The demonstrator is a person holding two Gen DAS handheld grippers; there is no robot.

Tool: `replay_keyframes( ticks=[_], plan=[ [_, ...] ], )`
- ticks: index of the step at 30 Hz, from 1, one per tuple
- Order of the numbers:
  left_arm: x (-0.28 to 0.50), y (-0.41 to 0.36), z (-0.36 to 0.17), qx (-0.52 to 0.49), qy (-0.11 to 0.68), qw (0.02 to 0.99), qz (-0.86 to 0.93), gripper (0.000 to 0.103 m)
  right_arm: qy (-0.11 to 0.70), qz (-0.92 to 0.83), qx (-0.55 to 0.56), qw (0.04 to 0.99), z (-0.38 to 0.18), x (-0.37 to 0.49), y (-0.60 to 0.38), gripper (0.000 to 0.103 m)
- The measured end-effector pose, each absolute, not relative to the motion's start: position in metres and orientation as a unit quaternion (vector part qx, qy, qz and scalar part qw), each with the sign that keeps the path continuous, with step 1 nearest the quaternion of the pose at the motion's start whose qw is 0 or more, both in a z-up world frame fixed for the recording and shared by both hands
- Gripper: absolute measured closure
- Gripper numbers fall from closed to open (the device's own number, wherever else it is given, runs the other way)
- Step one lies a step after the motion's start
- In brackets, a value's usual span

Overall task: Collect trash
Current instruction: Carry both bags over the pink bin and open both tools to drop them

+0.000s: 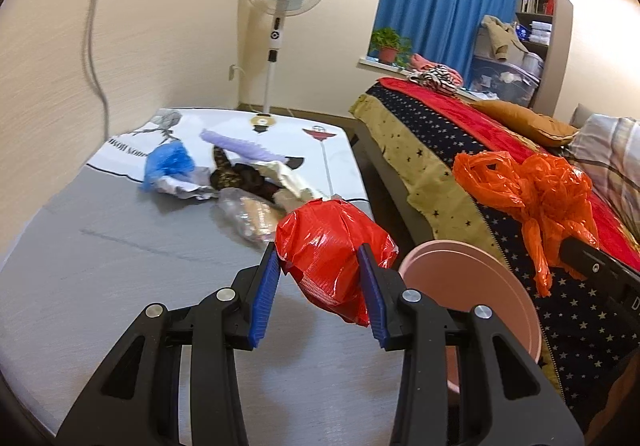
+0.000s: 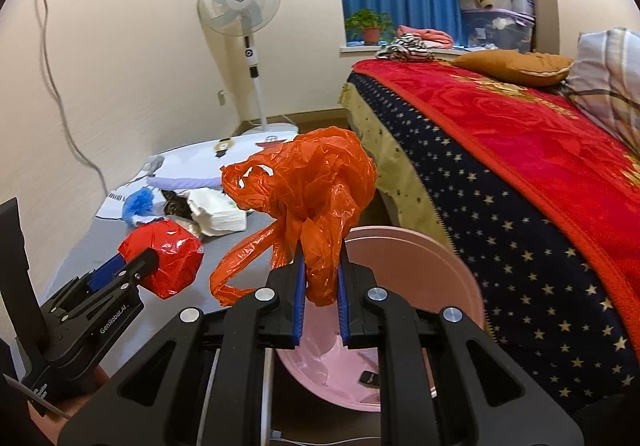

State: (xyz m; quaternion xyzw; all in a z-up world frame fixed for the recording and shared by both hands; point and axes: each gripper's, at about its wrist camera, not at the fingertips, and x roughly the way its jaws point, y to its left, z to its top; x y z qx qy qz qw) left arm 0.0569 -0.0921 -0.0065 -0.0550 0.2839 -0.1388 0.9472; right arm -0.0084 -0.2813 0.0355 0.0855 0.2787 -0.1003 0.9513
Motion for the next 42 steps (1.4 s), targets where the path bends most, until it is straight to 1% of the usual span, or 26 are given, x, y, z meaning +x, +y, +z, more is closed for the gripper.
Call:
replay_keyframes(
  ticks=[10, 18, 29, 42],
  plan=[
    [0.056, -0.124, -0.008, -0.043, 0.288, 0.941, -0.174, 0.064, 0.278, -0.140, 0.095, 0.946, 0.034, -0.014, -0.303, 0.089],
    [0.063, -0.151, -0.020, -0.029, 0.304, 0.929, -0.208, 0.064, 0.281, -0.191, 0.111, 0.934, 0.024, -0.011, -0.325, 0.089],
    [0.065, -0.189, -0.034, -0.001, 0.306, 0.918, -0.252, 0.064, 0.285, -0.227, 0.125, 0.923, 0.013, -0.003, -0.342, 0.089],
    [0.070, -0.206, -0.046, -0.001, 0.323, 0.910, -0.260, 0.064, 0.291, -0.240, 0.123, 0.918, 0.010, 0.001, -0.346, 0.089]
  ],
)
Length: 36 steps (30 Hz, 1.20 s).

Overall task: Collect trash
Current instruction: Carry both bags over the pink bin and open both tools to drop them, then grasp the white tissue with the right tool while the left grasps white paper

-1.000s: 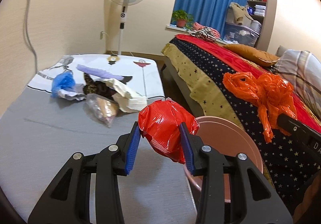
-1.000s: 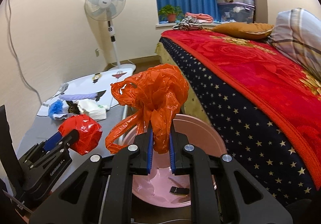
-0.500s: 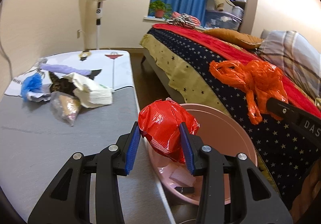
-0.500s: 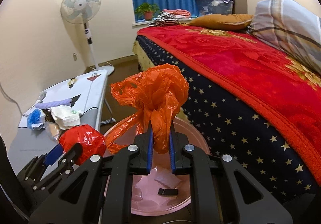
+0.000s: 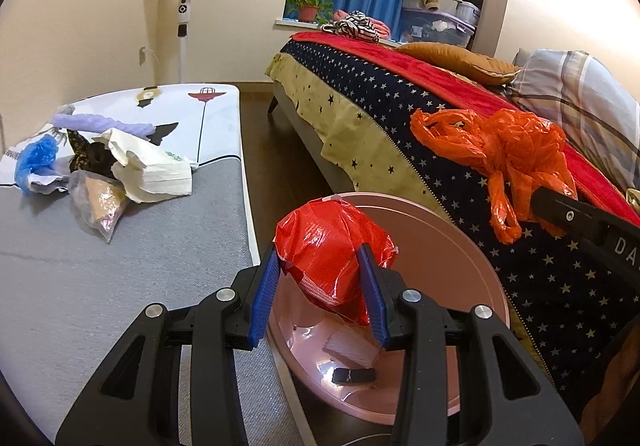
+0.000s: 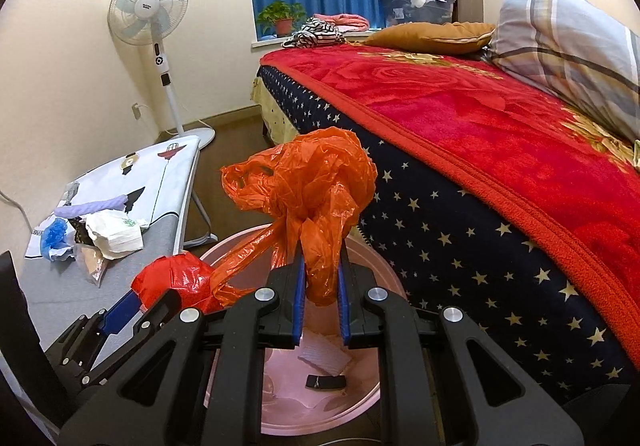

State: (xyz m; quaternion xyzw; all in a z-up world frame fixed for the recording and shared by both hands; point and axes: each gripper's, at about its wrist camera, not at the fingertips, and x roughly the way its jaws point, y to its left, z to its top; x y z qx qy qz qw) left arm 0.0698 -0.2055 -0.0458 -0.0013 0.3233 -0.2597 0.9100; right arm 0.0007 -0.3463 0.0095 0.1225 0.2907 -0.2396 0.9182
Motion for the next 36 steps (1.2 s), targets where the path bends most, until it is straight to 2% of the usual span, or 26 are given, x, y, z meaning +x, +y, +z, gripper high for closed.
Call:
replay_keyframes(
  ticks=[3, 6, 7, 36],
  plan=[
    [0.070, -0.208, -0.048, -0.007, 0.327, 0.906, -0.268, 0.062, 0.291, -0.243, 0.124, 0.917, 0.010, 0.000, -0.346, 0.084],
    [0.068, -0.209, -0.048, -0.009, 0.328, 0.904, -0.275, 0.058, 0.290, -0.252, 0.126, 0.915, 0.010, -0.001, -0.348, 0.065],
    [0.068, -0.208, -0.048, -0.009, 0.328, 0.904, -0.275, 0.055, 0.288, -0.255, 0.124, 0.915, 0.011, -0.002, -0.347, 0.062],
    [0.072, -0.107, -0.029, -0.042, 0.303, 0.937, -0.169, 0.055, 0.250, -0.136, 0.112, 0.952, 0.018, 0.021, -0.280, 0.062]
  ],
)
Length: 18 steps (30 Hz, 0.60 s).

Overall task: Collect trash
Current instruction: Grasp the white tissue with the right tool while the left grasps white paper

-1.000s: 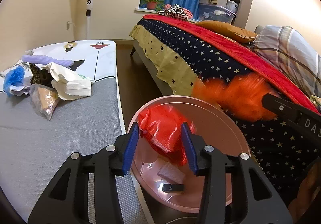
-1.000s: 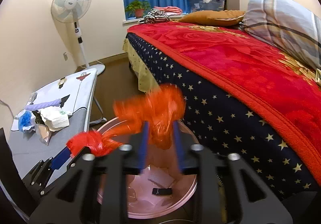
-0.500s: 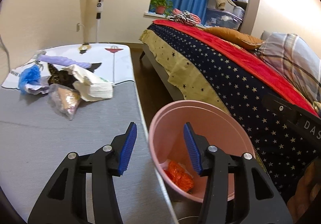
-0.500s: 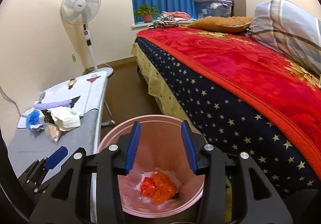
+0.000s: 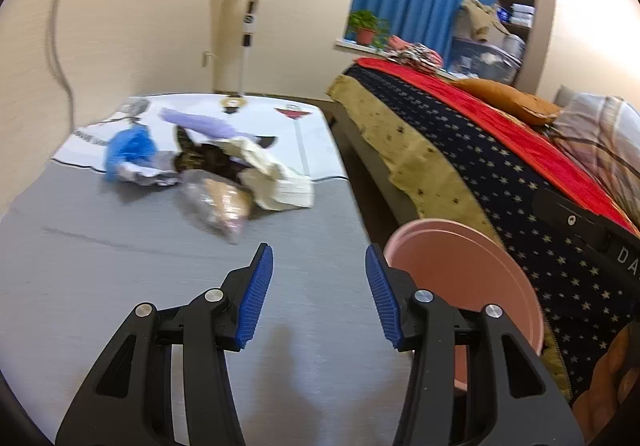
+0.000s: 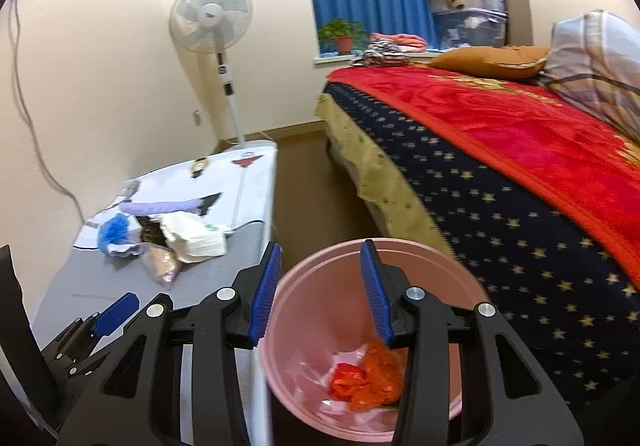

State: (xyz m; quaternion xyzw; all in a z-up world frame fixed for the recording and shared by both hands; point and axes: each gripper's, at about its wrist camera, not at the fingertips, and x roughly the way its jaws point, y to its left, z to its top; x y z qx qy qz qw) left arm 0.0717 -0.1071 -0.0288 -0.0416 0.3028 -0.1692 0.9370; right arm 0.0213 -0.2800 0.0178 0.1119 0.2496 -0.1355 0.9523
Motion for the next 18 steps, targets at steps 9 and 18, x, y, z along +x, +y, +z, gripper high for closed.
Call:
replay_keyframes(
  ticks=[9, 18],
  plan=[
    [0.083, -0.065, -0.026, -0.061, 0.292, 0.948, -0.109, 0.067, 0.245, -0.069, 0.113, 0.960, 0.014, 0.048, -0.252, 0.077],
    [0.099, -0.038, -0.024, -0.079, 0.288, 0.952, -0.067, 0.070, 0.243, -0.008, 0.109, 0.964, 0.014, 0.076, -0.230, 0.077]
  ],
)
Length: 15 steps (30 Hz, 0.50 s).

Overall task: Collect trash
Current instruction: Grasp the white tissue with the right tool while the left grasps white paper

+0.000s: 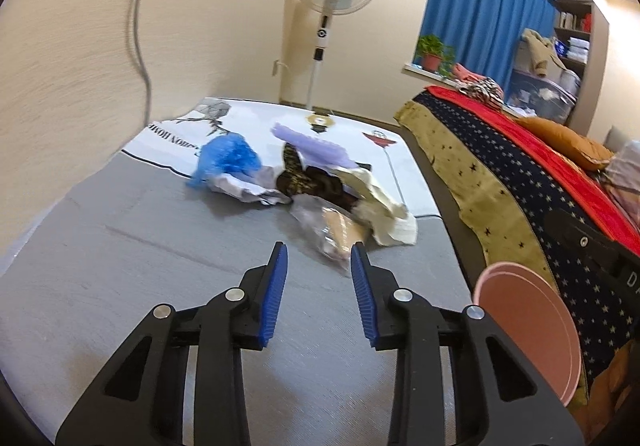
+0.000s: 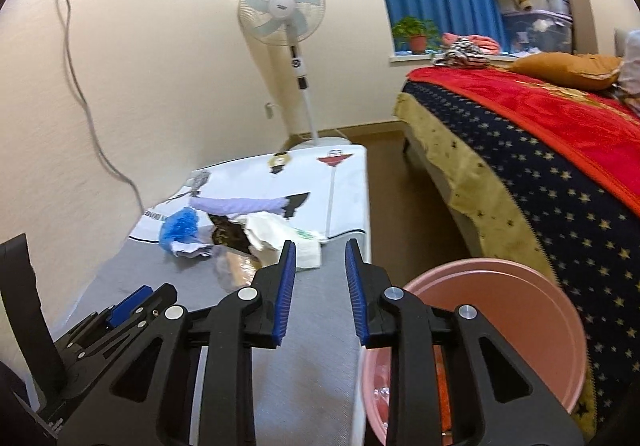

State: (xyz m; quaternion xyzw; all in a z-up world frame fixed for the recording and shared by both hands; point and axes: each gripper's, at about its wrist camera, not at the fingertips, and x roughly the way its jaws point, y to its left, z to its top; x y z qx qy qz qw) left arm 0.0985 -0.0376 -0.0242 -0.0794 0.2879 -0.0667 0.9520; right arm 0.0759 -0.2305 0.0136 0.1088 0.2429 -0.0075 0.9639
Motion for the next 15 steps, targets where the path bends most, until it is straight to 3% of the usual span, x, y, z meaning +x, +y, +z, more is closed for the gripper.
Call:
replay_keyframes(
  ticks=[15],
  plan=[
    [0.151, -0.007, -0.027, -0.115, 0.298, 0.947, -0.021, 0.070, 0.275, 0.037, 0.116, 0.954, -0.017, 0.150, -0.213, 0.076]
  ],
)
